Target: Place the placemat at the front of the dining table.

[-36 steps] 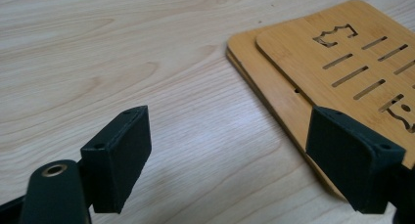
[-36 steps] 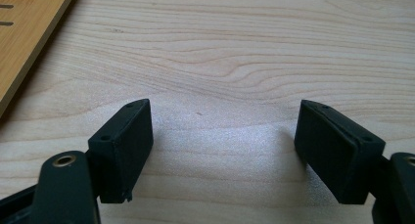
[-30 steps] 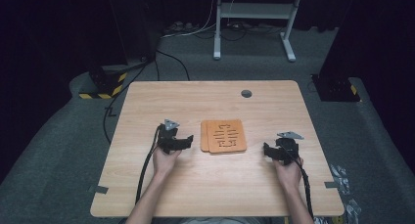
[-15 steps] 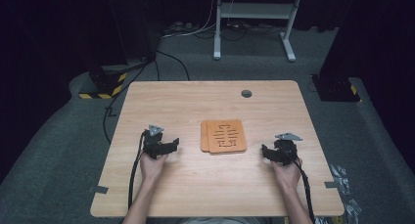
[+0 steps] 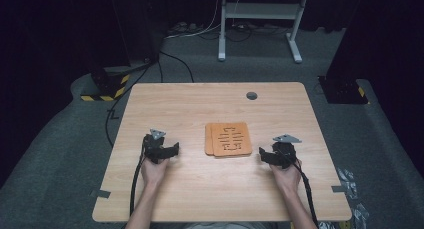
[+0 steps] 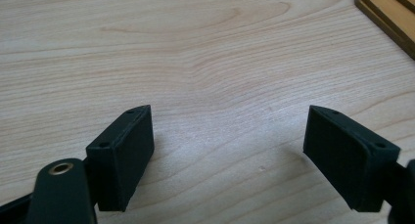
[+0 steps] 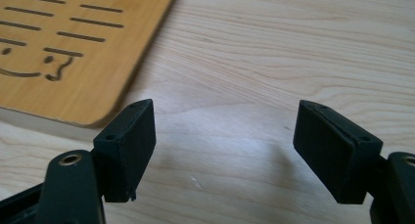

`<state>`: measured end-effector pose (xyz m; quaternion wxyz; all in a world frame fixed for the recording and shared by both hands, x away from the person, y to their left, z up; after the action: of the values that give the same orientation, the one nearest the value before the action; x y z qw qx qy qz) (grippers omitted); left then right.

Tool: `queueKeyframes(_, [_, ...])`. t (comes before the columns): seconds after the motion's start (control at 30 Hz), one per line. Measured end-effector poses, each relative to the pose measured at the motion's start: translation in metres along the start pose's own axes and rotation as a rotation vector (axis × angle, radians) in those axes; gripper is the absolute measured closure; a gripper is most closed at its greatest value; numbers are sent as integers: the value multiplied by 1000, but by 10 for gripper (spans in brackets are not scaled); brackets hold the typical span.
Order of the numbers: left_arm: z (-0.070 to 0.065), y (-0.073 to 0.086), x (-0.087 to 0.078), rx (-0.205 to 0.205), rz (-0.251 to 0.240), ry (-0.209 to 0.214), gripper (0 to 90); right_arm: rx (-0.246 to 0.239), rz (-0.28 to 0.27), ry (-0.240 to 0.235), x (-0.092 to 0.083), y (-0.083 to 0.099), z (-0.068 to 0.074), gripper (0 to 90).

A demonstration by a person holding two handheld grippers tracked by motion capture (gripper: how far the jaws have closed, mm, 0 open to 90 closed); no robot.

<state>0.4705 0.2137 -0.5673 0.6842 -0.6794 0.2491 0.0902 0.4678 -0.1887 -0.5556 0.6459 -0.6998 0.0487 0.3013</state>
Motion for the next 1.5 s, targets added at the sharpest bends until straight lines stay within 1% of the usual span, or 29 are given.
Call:
queueKeyframes(0.03, [0,0,0,-3,0,-1,193,1,-1,-10,1,-1,2,237])
queueKeyframes(0.1, [1,0,0,-3,1,-5,198,0,-9,-11,2,-1,4,236])
queueKeyframes(0.13, [1,0,0,-1,1,-9,199,-5,1,-24,4,-2,9,233])
queueKeyframes(0.2, [1,0,0,2,3,-12,198,-10,1,-28,5,-3,11,233])
queueKeyframes(0.23, [-1,0,1,14,7,-17,198,-15,2,-36,6,-5,16,233])
queueKeyframes(0.27, [-1,1,1,29,11,-23,198,-16,-2,-40,7,-6,18,233])
queueKeyframes(0.3, [-1,1,1,47,17,-22,194,-29,3,-45,7,-7,19,234])
queueKeyframes(0.37, [-1,1,1,37,14,-24,194,-34,-7,-44,10,-9,23,235])
queueKeyframes(0.4, [-1,1,1,36,14,-24,194,-30,8,-51,10,-10,25,235])
queueKeyframes(0.47, [-1,1,1,37,13,-23,194,-42,0,-52,13,-11,26,237])
queueKeyframes(0.5, [-1,1,1,43,17,-21,193,-35,1,-48,14,-11,28,238])
queueKeyframes(0.53, [-1,1,1,43,17,-21,193,-39,-4,-46,15,-11,28,239])
queueKeyframes(0.57, [-1,1,1,40,16,-23,193,-39,7,-49,15,-10,29,239])
queueKeyframes(0.67, [-1,1,1,41,17,-23,193,-31,13,-54,16,-10,30,241])
queueKeyframes(0.73, [-1,1,1,42,17,-22,193,-37,-2,-48,17,-10,29,241])
queueKeyframes(0.8, [-1,1,1,44,17,-21,193,-29,3,-53,17,-10,29,241])
queueKeyframes(0.83, [-1,1,1,42,17,-23,193,-26,-9,-48,18,-10,29,241])
queueKeyframes(0.97, [-1,1,1,42,17,-23,193,-28,1,-55,19,-10,28,241])
queueKeyframes(1.03, [-1,1,1,44,17,-21,193,-27,-8,-53,20,-9,28,241])
queueKeyframes(1.13, [-1,1,1,44,17,-21,193,-25,-3,-54,20,-9,27,240])
queueKeyframes(1.17, [-1,1,1,44,17,-21,193,-16,-1,-58,21,-9,28,240])
queueKeyframes(1.23, [-1,1,1,41,16,-24,193,-13,-1,-59,21,-9,28,240])
queueKeyframes(1.27, [-1,1,1,42,17,-22,193,-23,-4,-62,22,-8,26,238])
queueKeyframes(1.33, [-1,1,1,44,17,-22,192,-21,-11,-57,23,-8,26,237])
queueKeyframes(1.4, [-1,1,1,44,17,-21,192,-21,-3,-61,24,-7,26,237])
queueKeyframes(1.47, [-1,1,1,45,17,-21,192,-23,-7,-57,25,-6,26,237])
queueKeyframes(1.5, [-1,1,1,45,17,-21,192,-5,-4,-62,25,-6,27,237])
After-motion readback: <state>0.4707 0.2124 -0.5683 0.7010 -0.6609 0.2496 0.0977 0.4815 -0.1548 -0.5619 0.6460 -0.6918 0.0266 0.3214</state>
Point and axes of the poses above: each handheld gripper's, and its own axes: x roughly forward along the jaws, y roughly out of its underside, z roughly to its left, the point moved 6 cm from there along x, roughly forward along the jaws, and after that the axes turned 14 degrees about -z, right-handed, at the moved point
